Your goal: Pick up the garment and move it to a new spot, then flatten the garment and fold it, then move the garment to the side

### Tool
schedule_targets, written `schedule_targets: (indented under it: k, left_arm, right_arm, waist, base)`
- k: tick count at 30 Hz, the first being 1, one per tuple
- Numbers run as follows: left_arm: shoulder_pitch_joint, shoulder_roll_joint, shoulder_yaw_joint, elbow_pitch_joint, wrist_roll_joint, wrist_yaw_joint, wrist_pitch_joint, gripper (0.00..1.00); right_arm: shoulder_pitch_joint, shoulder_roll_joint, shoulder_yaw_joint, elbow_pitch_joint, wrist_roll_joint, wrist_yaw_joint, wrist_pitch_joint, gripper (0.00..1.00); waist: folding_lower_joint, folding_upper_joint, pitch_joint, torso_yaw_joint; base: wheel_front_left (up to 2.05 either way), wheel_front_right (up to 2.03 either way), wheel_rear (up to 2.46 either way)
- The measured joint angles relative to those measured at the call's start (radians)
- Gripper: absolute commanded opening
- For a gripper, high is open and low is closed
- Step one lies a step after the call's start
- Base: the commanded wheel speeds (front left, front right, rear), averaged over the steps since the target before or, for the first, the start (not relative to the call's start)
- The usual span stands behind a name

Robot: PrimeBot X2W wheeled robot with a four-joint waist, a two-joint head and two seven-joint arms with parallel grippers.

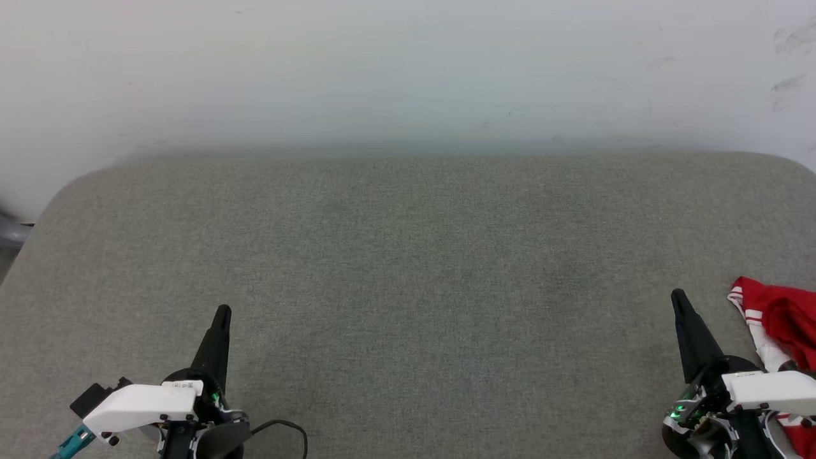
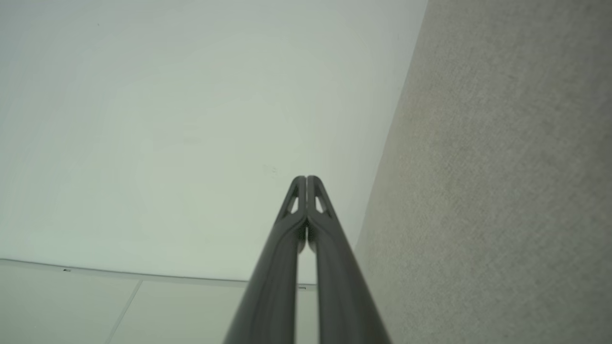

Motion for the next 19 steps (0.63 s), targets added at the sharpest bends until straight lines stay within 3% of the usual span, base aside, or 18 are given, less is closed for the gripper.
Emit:
schedule_targets:
  k: [19]
  left_arm:
    - [-0.011,-0.007,0.014,0.005,-0.042,-0.009,0.013,0.00]
  right_arm:
    - [-0.015,0.001,-0.003,0.016,0.048,0.000,0.005,0.00]
  waist:
    - [0.0000,0.0000,0.002,-0.001]
  base:
    - [0.00,0.00,0.00]
